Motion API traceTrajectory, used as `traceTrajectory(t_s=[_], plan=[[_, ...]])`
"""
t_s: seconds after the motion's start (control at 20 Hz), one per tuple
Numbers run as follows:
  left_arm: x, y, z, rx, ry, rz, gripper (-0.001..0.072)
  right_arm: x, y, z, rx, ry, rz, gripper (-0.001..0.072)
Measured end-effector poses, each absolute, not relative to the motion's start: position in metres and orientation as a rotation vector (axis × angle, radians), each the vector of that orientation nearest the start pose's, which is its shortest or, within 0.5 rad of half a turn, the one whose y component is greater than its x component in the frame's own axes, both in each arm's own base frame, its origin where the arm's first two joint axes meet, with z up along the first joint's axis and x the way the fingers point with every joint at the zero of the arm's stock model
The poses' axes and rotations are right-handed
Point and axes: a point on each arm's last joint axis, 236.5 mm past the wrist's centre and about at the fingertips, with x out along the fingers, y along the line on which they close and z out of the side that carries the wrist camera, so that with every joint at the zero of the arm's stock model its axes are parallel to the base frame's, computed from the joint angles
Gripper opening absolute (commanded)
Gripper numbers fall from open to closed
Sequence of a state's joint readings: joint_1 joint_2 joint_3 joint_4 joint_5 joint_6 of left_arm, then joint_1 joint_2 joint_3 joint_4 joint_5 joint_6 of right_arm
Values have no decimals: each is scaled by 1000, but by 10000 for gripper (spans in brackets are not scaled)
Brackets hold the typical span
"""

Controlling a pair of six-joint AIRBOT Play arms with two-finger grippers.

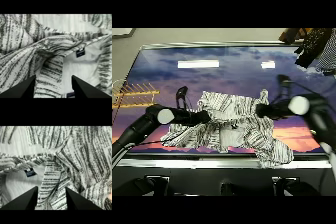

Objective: Fold the clothes and pants, and hang the long-sleeved shirts on hangers.

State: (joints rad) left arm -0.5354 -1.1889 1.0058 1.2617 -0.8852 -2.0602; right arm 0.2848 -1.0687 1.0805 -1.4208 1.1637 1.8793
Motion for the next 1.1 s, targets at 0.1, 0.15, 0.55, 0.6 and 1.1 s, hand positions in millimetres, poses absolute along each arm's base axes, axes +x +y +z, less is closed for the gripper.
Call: traceTrajectory(t_s=[0.1, 0.15, 0.55, 0.6, 1.1], plan=[[315, -251, 11, -362, 1264, -266, 516, 336, 150, 32, 136, 1278, 151, 425], [315, -250, 9, -339, 1270, -251, 516, 338, 157, 19, 101, 1305, 142, 425], [317, -242, 0, -265, 1281, -197, 680, 350, 172, -59, -8, 1426, 56, 194], [317, -242, 0, -263, 1278, -195, 679, 351, 171, -64, -12, 1432, 48, 61], [306, -298, -24, -233, 1305, -285, 672, 343, 164, -56, -20, 1448, 13, 40]])
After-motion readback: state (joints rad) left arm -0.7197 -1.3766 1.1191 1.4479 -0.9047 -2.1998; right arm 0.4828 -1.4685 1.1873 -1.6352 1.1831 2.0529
